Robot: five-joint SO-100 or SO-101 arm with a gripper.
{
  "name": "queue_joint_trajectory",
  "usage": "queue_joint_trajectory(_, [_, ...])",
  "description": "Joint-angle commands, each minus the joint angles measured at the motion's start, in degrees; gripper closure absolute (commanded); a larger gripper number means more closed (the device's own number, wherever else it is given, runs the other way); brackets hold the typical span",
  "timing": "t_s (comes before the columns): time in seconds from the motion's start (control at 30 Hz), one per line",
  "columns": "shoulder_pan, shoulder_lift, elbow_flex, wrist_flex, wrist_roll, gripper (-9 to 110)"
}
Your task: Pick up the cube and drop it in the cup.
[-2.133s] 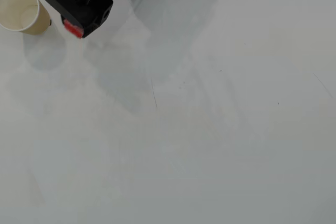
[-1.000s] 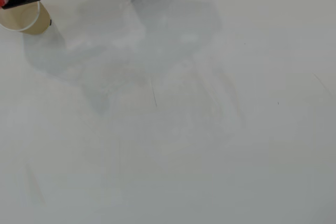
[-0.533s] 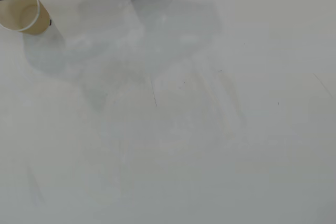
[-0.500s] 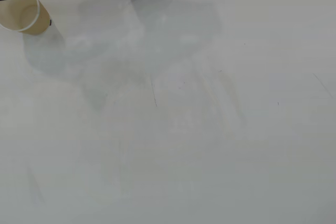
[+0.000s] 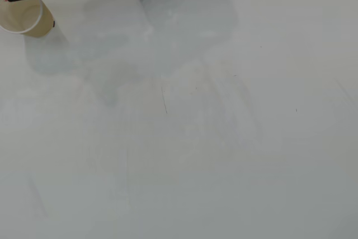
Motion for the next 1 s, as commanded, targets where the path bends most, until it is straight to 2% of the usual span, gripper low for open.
queue_joint_trajectory(0.0, [0.2,2.6,-3.5,0.2,0.7,102])
queue_joint_trajectory(0.37, [-0.4,-0.7,-7.5,4.7,2.3,102])
queue_joint_trajectory(0.97, [-2.1,-8.3,-15.8,-1.1,5.0,102])
